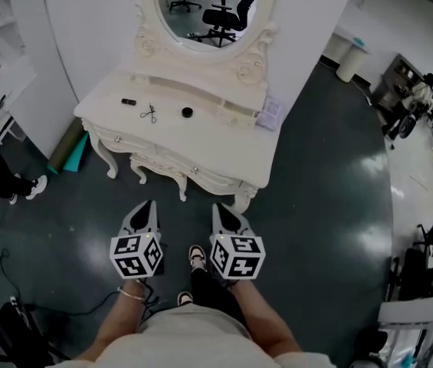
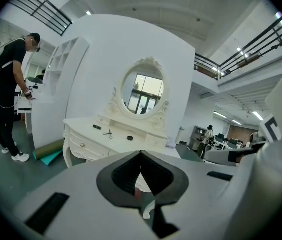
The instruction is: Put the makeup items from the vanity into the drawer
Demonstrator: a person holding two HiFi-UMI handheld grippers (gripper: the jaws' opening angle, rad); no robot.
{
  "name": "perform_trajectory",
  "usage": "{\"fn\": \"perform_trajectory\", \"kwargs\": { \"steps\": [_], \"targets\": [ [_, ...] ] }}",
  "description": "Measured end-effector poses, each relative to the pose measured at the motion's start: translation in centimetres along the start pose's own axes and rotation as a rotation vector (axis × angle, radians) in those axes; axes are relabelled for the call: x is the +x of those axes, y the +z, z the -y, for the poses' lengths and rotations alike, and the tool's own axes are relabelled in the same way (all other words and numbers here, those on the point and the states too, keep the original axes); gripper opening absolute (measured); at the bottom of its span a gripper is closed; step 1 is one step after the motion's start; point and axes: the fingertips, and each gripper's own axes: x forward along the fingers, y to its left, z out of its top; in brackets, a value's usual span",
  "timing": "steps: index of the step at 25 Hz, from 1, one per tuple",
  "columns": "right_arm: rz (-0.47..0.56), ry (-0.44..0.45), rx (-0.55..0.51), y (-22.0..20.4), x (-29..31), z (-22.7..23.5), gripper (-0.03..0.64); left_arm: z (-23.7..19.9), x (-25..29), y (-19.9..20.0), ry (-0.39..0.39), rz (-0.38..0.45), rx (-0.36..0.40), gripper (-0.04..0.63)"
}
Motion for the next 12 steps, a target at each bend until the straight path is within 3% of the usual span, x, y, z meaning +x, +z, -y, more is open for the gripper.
{"fn": "perform_trajectory", "kwargs": {
  "steps": [12],
  "targets": [
    [-0.014, 0.081, 0.004, 4.9, 9.9, 2.3, 0.018, -2.2, 8.6, 4.3, 0.057, 0.003, 0.017, 0.003]
  ]
}}
